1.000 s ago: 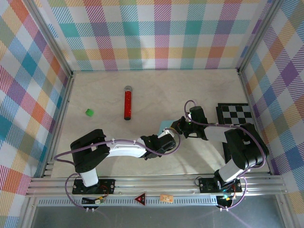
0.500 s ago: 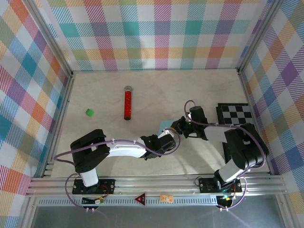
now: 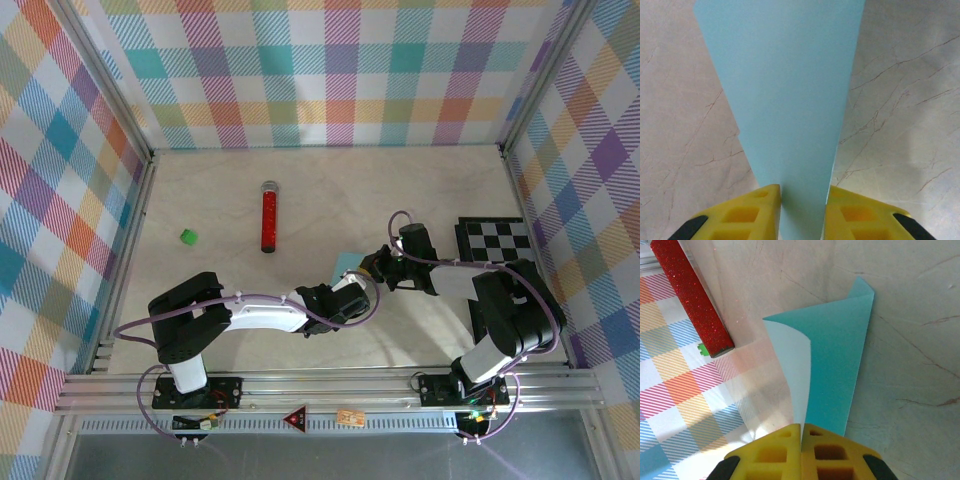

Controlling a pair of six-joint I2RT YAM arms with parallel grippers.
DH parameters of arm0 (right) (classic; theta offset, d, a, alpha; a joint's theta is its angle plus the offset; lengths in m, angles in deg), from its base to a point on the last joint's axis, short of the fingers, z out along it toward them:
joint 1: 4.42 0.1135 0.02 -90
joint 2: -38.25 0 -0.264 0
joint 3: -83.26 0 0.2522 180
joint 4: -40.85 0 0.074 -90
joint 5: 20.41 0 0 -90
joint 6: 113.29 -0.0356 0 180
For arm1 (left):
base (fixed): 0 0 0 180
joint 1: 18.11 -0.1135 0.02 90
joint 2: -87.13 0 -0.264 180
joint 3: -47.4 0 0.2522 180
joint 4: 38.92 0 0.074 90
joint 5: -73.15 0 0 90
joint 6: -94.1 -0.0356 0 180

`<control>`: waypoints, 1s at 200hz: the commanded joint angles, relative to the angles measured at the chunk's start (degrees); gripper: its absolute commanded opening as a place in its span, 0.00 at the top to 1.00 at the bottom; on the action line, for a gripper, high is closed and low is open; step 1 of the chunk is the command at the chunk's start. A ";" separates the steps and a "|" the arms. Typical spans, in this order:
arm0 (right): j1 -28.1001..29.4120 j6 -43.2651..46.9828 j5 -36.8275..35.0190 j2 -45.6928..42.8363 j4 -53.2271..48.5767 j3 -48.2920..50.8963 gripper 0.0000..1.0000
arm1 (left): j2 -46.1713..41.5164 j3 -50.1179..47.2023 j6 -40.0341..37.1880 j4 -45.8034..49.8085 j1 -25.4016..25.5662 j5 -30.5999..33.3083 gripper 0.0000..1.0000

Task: Fold a paper plane with a square sheet of paper (pick it up from the middle)

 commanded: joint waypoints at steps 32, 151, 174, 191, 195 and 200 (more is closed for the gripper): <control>-0.24 1.06 -0.14 -3.06 -1.05 0.04 0.89 | 0.29 -1.56 0.01 -1.48 0.78 1.28 0.82; -2.05 13.09 -21.27 -22.39 -31.03 -1.49 0.51 | -3.52 -5.51 3.40 -8.73 -0.93 -12.87 0.93; -2.43 12.55 -24.18 -28.00 -32.83 0.81 0.50 | -4.84 -7.09 5.38 -11.20 -2.57 -18.54 0.93; -2.51 11.66 -25.53 -31.70 -33.04 3.06 0.47 | -5.54 -8.18 5.99 -12.99 -3.87 -22.59 0.93; -2.53 11.53 -25.69 -32.42 -32.86 3.55 0.47 | -5.58 -8.32 6.28 -13.21 -4.31 -23.94 0.93; -2.58 11.48 -25.76 -33.27 -32.61 4.22 0.47 | -5.45 -8.48 6.49 -13.63 -4.96 -25.76 0.93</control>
